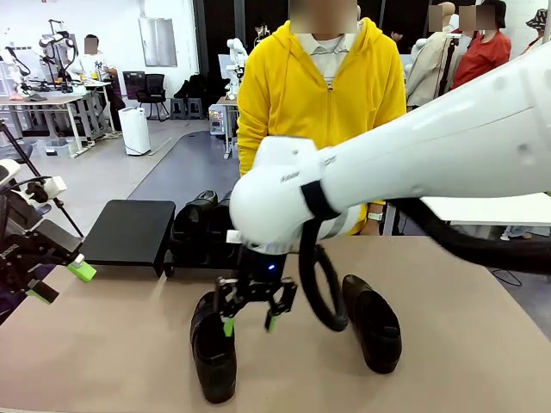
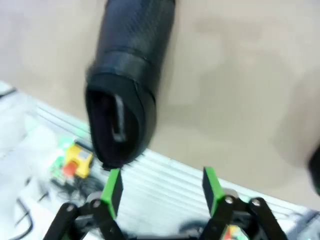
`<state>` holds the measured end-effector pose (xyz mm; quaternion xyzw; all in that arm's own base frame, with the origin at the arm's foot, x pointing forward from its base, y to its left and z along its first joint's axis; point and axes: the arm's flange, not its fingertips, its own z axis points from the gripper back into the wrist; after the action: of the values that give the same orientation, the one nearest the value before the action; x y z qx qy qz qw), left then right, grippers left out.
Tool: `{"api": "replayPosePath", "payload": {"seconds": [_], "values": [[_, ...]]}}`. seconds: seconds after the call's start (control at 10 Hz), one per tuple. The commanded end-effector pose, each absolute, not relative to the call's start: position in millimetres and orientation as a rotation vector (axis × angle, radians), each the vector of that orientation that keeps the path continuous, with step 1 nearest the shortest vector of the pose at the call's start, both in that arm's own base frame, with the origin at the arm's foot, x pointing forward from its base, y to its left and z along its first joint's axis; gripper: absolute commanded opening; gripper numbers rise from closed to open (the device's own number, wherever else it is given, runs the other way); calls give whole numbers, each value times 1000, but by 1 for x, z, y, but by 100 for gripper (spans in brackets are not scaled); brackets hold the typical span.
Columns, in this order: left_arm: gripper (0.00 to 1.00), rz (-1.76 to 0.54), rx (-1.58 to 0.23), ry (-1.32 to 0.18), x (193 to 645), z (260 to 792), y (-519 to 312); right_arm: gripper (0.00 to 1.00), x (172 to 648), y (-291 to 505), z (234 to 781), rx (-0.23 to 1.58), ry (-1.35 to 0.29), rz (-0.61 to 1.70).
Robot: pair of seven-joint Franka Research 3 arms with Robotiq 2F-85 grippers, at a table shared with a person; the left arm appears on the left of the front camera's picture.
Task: Organize the shoes by placing them on the stand.
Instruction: Pick up one Shoe and place it in the middle of the table.
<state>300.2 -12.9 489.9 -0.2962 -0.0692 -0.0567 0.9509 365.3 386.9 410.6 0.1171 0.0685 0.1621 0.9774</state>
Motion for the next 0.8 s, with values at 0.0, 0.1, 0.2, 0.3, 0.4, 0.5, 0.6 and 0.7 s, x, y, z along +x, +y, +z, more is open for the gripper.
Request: {"api": "replayPosePath", "payload": {"seconds": [0.0, 0.1, 0.2, 0.3, 0.4, 0.5, 0.6, 0.7], "values": [[100, -114, -616, -141, 300, 492, -11, 100, 343, 301, 454, 267, 132, 404], [100, -114, -616, -141, 300, 492, -11, 100, 338, 255, 478, 276, 127, 400], [100, -114, -616, -141, 300, 492, -11, 100, 334, 200, 504, 301, 125, 381], [100, -114, -616, -141, 300, 492, -11, 100, 327, 155, 524, 341, 97, 373], [100, -114, -616, -141, 300, 492, -11, 100, 313, 113, 538, 398, 66, 330], [100, -114, -616, -141, 300, 492, -11, 100, 296, 74, 548, 467, 12, 313], [100, -114, -616, -141, 300, 492, -11, 100, 277, 33, 553, 522, -51, 290], [100, -114, -616, -141, 300, 492, -11, 100, 263, -2, 553, 555, -136, 244]]}}
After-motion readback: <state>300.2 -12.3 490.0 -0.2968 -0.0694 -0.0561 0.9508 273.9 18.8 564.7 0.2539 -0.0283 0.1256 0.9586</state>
